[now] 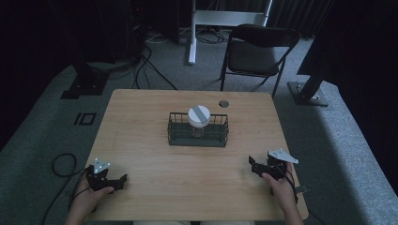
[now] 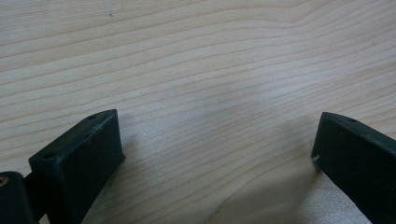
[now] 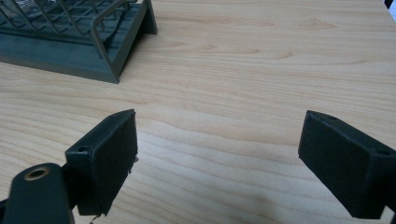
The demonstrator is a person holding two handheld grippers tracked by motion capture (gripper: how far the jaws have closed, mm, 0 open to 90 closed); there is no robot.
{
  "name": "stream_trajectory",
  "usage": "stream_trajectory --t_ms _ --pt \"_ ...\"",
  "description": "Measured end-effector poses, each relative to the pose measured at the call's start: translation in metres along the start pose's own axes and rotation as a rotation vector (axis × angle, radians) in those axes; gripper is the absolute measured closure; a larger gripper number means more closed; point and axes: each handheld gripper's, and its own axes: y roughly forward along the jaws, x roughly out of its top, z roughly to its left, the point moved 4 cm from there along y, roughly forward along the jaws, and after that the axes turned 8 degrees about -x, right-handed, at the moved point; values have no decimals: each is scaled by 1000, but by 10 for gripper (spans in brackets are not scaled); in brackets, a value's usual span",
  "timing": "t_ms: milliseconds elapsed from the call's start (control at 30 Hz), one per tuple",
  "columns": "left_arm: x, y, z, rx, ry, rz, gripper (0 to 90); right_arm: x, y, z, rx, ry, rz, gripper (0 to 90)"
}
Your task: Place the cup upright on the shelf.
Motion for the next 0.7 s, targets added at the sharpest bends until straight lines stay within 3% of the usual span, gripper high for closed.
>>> stream_trajectory --t_ms 700 --pt "0 0 0 0 0 0 20 -16 6 -12 -45 -17 88 117"
